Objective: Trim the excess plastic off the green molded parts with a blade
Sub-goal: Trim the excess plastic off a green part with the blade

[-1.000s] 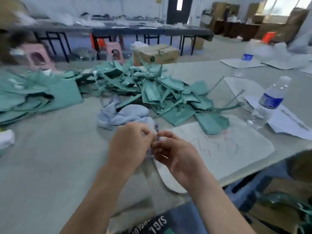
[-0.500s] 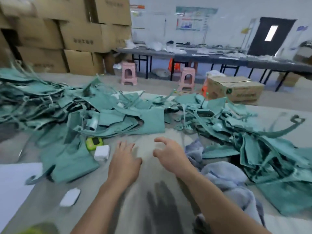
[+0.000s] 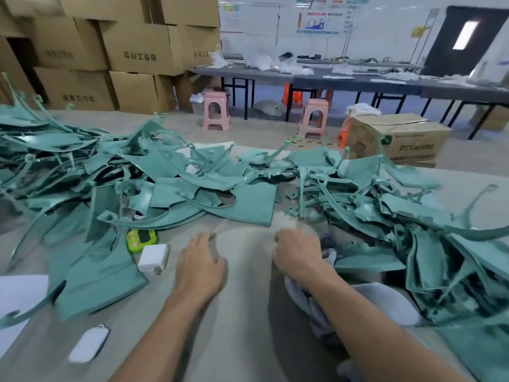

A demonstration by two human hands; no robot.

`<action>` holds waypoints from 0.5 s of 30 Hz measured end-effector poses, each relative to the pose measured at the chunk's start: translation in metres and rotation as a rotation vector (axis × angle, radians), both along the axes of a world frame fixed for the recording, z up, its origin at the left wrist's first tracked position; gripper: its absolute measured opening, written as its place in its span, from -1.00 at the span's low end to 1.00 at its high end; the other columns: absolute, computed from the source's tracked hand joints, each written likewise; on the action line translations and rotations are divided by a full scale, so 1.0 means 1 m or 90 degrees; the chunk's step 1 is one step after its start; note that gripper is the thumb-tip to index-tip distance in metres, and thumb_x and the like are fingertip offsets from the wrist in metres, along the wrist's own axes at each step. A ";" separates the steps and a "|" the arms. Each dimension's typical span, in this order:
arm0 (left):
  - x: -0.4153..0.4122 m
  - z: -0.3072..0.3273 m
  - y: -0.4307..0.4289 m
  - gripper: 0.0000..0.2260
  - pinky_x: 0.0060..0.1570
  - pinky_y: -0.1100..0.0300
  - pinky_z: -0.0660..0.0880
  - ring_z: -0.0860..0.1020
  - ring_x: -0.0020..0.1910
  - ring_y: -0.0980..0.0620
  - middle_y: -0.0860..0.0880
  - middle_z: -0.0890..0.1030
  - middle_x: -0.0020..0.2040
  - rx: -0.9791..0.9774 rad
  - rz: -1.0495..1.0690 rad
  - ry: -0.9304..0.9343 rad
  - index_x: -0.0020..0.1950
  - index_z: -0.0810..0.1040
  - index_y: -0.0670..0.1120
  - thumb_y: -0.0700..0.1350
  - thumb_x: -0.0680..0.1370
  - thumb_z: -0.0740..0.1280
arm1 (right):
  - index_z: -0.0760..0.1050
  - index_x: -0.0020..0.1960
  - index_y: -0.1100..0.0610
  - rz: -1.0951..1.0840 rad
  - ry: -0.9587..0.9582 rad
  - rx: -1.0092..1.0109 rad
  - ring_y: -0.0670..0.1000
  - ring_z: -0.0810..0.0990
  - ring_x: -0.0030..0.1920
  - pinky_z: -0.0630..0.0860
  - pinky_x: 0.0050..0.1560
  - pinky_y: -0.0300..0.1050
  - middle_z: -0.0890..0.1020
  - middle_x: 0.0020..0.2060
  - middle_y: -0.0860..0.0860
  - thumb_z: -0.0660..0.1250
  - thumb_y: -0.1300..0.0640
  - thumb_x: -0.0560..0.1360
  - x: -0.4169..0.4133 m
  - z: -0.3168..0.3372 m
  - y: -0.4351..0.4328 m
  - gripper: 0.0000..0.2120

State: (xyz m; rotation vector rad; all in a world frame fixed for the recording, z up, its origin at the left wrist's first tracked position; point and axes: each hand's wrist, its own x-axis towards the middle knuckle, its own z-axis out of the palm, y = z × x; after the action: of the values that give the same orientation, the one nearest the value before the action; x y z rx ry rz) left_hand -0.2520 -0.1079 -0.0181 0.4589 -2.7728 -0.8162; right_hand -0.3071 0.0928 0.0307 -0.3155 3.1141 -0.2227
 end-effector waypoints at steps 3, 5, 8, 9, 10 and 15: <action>0.003 -0.012 0.019 -0.43 0.43 -0.02 0.32 0.37 0.42 -0.10 -0.02 0.39 0.49 0.042 -0.016 -0.001 0.52 0.33 -0.03 0.02 0.52 0.34 | 0.58 0.12 0.10 -0.015 0.271 -0.104 0.20 0.54 0.23 0.33 0.19 0.10 0.62 0.08 0.12 0.32 0.21 0.46 -0.012 0.019 0.009 -0.75; 0.005 -0.020 0.028 -0.46 0.49 0.04 0.23 0.33 0.46 -0.07 -0.01 0.40 0.50 0.060 -0.017 0.002 0.51 0.38 -0.04 0.05 0.54 0.34 | 0.34 0.51 0.11 -0.072 0.203 -0.054 0.20 0.20 0.57 0.17 0.49 0.13 0.33 0.54 0.16 0.30 0.14 0.53 -0.024 0.031 0.026 -0.45; 0.005 -0.024 0.030 -0.52 0.52 0.08 0.16 0.32 0.48 -0.03 -0.01 0.41 0.51 0.070 0.005 0.016 0.47 0.45 -0.04 0.05 0.56 0.34 | 0.03 0.64 0.08 -0.130 0.030 -0.021 0.18 -0.03 0.63 0.12 0.56 0.17 0.08 0.64 0.11 0.24 0.16 0.57 -0.031 0.030 0.048 -0.30; 0.005 -0.024 0.028 -0.53 0.51 0.07 0.18 0.33 0.47 -0.04 -0.01 0.42 0.51 0.079 0.016 0.021 0.46 0.47 -0.03 0.03 0.56 0.34 | 0.06 0.63 0.08 -0.120 0.018 -0.022 0.19 0.03 0.62 0.22 0.51 0.19 0.18 0.61 0.12 0.22 0.19 0.57 -0.030 0.023 0.051 -0.33; 0.005 -0.024 0.028 -0.55 0.51 0.07 0.19 0.34 0.47 -0.04 0.00 0.43 0.50 0.077 0.021 0.024 0.45 0.49 -0.03 0.02 0.56 0.35 | 0.13 0.60 0.08 -0.103 0.025 -0.019 0.20 0.18 0.56 0.30 0.43 0.18 0.35 0.50 0.12 0.21 0.21 0.55 -0.028 0.016 0.053 -0.36; 0.005 -0.026 0.031 -0.55 0.52 0.07 0.17 0.33 0.49 -0.03 -0.02 0.43 0.51 0.050 0.022 0.029 0.45 0.50 -0.06 -0.03 0.56 0.34 | 0.49 0.02 0.05 -0.084 0.078 -0.068 0.16 0.58 -0.06 0.30 -0.05 0.04 0.61 -0.17 0.03 0.14 0.26 0.50 -0.022 0.014 0.061 -0.78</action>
State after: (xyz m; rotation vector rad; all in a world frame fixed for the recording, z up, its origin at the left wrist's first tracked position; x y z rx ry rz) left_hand -0.2475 -0.0773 -0.0442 0.4950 -2.6909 -0.9173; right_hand -0.3289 0.1534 0.0449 -0.1279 3.2545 -0.3870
